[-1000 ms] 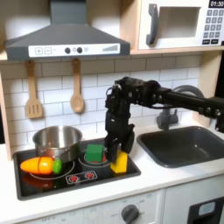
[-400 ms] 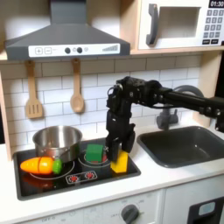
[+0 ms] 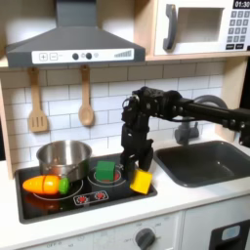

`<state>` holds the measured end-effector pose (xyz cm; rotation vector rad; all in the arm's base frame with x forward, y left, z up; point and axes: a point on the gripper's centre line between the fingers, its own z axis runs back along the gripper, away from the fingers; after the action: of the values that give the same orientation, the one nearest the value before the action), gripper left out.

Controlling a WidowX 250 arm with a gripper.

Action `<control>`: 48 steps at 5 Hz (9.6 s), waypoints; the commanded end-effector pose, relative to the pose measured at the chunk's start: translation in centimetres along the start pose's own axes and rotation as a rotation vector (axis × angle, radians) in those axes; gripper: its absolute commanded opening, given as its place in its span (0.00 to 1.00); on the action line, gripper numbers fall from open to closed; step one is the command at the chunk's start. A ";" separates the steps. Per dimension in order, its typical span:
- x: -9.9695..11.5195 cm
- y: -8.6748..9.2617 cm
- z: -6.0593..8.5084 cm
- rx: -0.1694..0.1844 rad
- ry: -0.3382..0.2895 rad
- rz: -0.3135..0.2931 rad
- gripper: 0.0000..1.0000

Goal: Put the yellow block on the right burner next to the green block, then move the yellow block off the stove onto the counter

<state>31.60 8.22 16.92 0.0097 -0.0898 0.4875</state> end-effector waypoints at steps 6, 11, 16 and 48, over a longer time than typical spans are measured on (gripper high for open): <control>1.7 3.0 1.5 -0.018 -0.048 0.043 1.00; 1.7 2.7 2.5 -0.061 -0.077 0.017 1.00; 0.0 2.0 5.4 -0.187 -0.018 -0.069 1.00; -10.7 6.9 -1.4 0.029 0.115 -0.172 0.00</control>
<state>19.43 9.25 14.56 0.0155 0.0283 0.3107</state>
